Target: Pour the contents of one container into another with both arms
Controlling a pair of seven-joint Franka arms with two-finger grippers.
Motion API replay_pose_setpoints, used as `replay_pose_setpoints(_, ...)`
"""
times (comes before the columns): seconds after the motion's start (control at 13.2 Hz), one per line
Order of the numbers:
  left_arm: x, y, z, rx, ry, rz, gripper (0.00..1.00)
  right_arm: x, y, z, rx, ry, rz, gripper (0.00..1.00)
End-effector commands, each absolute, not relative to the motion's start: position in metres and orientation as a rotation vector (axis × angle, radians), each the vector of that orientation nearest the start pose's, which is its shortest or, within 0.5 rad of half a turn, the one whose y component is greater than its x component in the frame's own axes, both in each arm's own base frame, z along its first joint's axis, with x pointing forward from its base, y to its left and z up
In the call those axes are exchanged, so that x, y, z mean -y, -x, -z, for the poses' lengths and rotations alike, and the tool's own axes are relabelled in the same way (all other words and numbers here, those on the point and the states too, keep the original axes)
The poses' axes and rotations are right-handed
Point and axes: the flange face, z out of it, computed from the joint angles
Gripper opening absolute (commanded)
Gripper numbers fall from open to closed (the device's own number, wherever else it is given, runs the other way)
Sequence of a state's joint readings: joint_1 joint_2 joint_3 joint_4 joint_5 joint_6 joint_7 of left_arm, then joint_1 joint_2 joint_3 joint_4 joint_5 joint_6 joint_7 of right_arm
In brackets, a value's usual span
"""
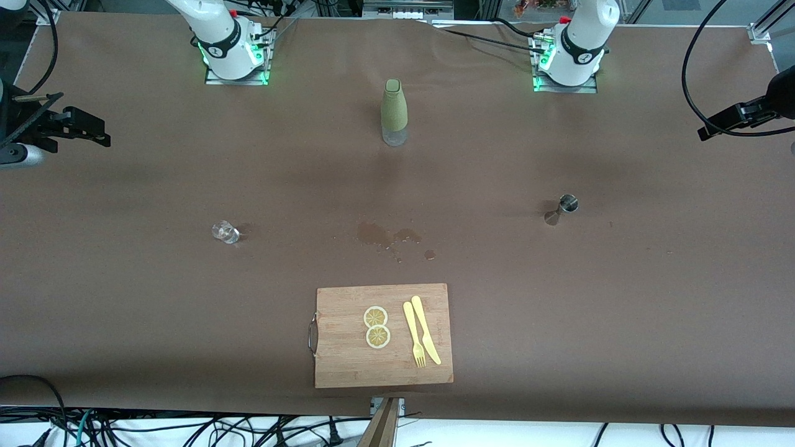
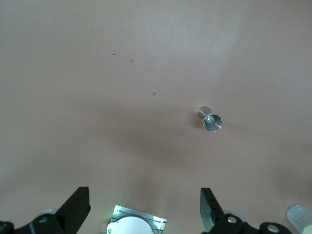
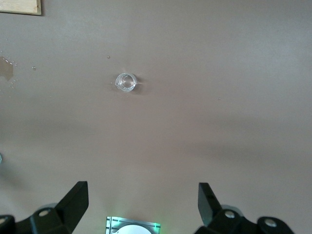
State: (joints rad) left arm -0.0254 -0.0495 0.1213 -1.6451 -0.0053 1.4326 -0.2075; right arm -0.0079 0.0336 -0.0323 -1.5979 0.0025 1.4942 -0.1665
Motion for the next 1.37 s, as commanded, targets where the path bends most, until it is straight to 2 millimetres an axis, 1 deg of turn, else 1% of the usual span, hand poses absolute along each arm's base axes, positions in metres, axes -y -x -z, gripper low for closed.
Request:
replay_pose_setpoints(0.0, -0.052, -0.519, -0.612, 0.433, 3.116, -0.241, 1.0, 0.022, -0.549, -0.595, 0.184, 3.116, -0.227, 1.0)
replay_pose_setpoints(0.08, -0.052, -0.519, -0.612, 0.433, 3.116, -0.241, 1.0, 0.022, -0.547, -0.594, 0.179, 3.111, -0.253, 1.0)
replay_pose_setpoints(0.23, -0.052, -0.519, -0.612, 0.428, 3.117, -0.246, 1.0, 0.027, -0.548, -0.594, 0.17, 3.113, -0.243, 1.0)
replay_pose_setpoints(0.46, -0.046, -0.519, -0.612, 0.404, 3.113, -0.243, 1.0, 0.026, -0.549, -0.593, 0.167, 3.111, -0.248, 1.0)
replay_pose_setpoints(0.53, -0.046, -0.52, -0.613, 0.373, 3.116, -0.24, 1.0, 0.028, -0.549, -0.593, 0.165, 3.111, -0.245, 1.0)
replay_pose_setpoints(0.61, -0.046, -0.52, -0.612, 0.293, 3.127, -0.235, 1.0, 0.031, -0.549, -0.592, 0.153, 3.109, -0.247, 1.0)
replay_pose_setpoints(0.68, -0.047, -0.521, -0.612, 0.254, 3.133, -0.228, 1.0, 0.032, -0.549, -0.592, 0.15, 3.109, -0.247, 1.0)
replay_pose_setpoints(1.06, -0.047, -0.521, -0.612, 0.247, 3.134, -0.227, 1.0, 0.03, -0.55, -0.592, 0.155, 3.11, -0.245, 1.0)
replay_pose_setpoints(1.29, -0.043, -0.522, -0.612, 0.24, 3.135, -0.23, 1.0, 0.029, -0.55, -0.595, 0.16, 3.113, -0.233, 1.0)
